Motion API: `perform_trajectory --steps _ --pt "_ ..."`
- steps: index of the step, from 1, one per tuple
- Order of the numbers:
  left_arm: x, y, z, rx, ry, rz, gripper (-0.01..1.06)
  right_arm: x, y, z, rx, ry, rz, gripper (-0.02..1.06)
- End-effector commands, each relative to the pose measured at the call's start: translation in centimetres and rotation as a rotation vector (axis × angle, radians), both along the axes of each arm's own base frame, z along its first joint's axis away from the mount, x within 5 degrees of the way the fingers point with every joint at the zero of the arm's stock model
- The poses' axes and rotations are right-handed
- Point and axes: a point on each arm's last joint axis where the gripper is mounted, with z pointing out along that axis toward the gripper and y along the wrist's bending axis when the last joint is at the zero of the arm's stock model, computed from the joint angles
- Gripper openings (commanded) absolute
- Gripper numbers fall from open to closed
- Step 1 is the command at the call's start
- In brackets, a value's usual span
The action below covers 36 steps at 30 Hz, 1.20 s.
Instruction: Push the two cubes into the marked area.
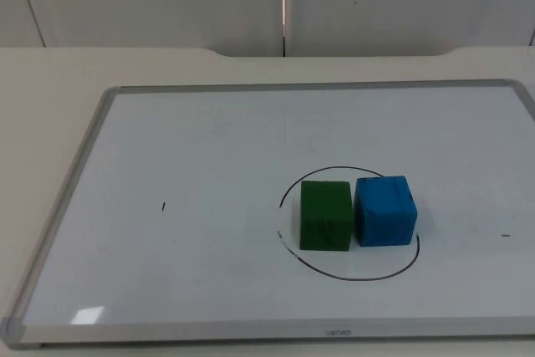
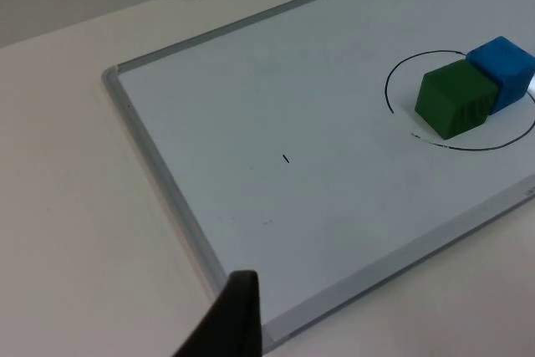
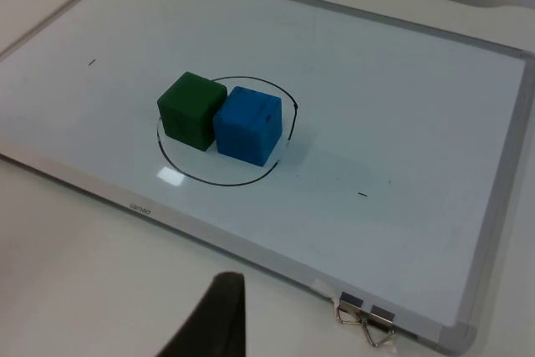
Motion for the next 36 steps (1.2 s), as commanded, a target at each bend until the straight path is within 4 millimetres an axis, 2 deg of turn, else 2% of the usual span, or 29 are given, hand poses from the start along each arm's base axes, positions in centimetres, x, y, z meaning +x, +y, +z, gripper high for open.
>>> perform_trajectory --steps 1,15,36 --pt "-0.01 0.05 -0.16 0.005 0.002 -0.001 1.05 0.00 -0.03 -0.03 0.003 -0.006 0.000 1.05" --pt "-0.02 0.04 -0.16 0.005 0.002 0.017 1.05 0.00 -0.03 -0.03 0.003 -0.006 0.000 1.05" --pt "-0.17 -0.08 -0.16 0.005 0.003 0.356 1.05 0.00 -0.03 -0.03 0.003 -0.006 -0.003 1.05"
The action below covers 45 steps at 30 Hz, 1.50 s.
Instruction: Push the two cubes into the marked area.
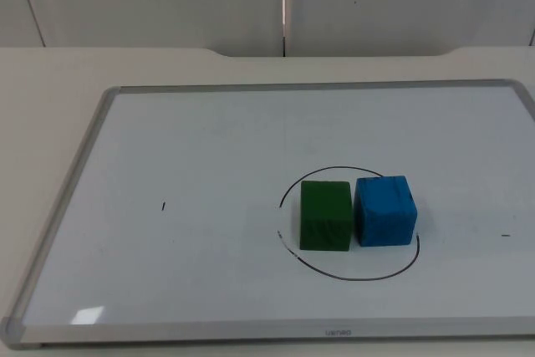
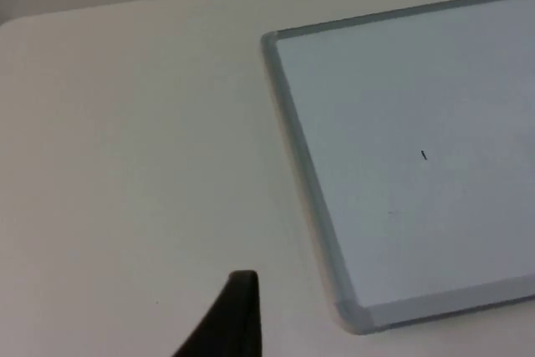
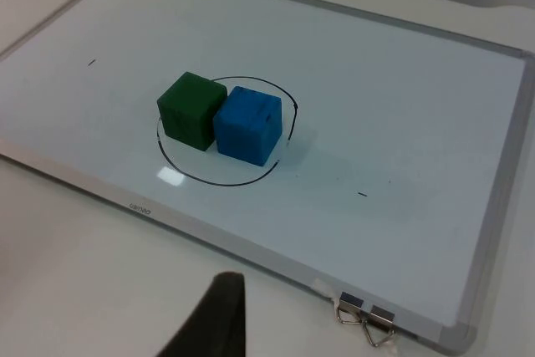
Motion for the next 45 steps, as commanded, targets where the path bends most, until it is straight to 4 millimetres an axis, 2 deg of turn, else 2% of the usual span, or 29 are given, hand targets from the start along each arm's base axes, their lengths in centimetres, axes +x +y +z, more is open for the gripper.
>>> perform_trajectory --steps 1,11,18,27,45 --pt "-0.04 0.02 -0.16 0.004 0.003 0.039 1.05 0.00 -0.03 -0.03 0.003 -0.006 -0.003 1.05" --pt "-0.07 -0.02 -0.16 0.004 0.004 0.131 1.05 -0.08 0.03 -0.03 0.002 -0.006 -0.116 1.05" --pt "-0.08 -0.02 -0.16 0.004 0.004 0.140 1.05 -0.18 0.15 -0.03 0.002 -0.006 -0.308 1.05" --pt "-0.08 -0.02 -0.16 0.004 0.004 0.140 1.05 -0.25 0.26 -0.03 0.001 -0.006 -0.463 1.05" --pt "-0.08 -0.02 -0.16 0.004 0.004 0.140 1.05 -0.25 0.25 -0.03 0.001 -0.006 -0.453 1.05"
